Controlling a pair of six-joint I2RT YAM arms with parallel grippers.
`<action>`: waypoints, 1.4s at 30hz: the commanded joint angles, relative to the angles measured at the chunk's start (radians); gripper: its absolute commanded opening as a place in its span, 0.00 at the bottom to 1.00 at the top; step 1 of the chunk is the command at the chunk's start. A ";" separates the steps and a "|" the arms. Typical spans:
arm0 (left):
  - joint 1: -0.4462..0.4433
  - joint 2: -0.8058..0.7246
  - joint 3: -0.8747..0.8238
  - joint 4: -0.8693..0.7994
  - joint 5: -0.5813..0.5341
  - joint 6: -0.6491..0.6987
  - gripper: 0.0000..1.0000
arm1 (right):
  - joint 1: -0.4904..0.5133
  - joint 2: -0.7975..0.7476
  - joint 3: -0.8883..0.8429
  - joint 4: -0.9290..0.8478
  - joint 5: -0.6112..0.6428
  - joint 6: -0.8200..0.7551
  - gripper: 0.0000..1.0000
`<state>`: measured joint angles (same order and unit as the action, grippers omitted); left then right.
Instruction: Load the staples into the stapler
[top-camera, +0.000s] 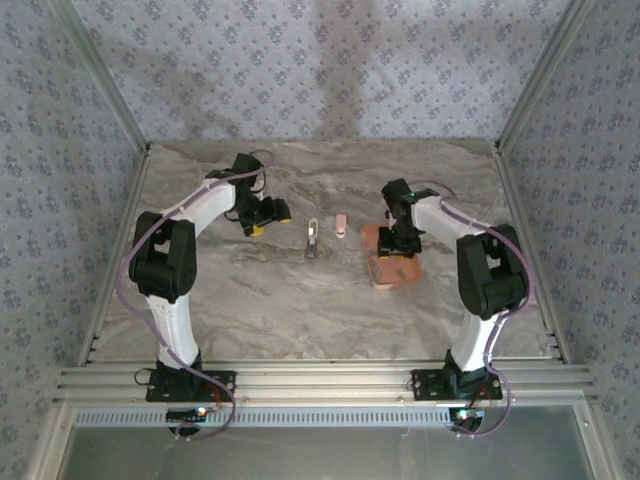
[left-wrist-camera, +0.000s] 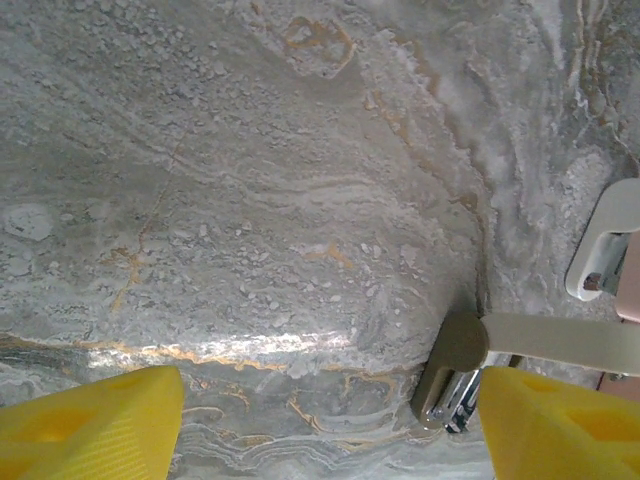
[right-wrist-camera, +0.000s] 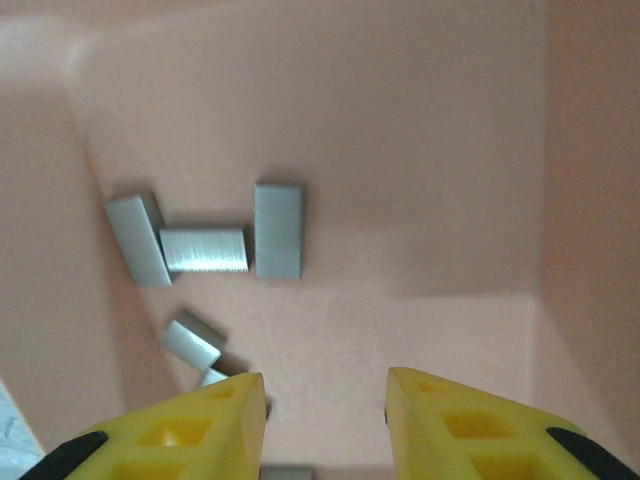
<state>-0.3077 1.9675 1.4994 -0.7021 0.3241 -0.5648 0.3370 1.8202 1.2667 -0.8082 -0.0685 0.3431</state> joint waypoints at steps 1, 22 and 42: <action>0.008 0.011 0.008 0.010 -0.006 -0.015 0.77 | 0.011 0.030 0.043 -0.070 0.023 -0.011 0.37; 0.016 0.031 0.010 0.004 0.021 -0.007 0.77 | 0.037 0.158 0.134 -0.263 0.119 -0.357 0.37; 0.022 0.045 0.004 0.016 0.039 -0.005 0.77 | 0.065 0.209 0.154 -0.351 0.182 -0.354 0.31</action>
<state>-0.2935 2.0003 1.4994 -0.6834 0.3466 -0.5701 0.3954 2.0033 1.3994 -1.1152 0.0872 -0.0090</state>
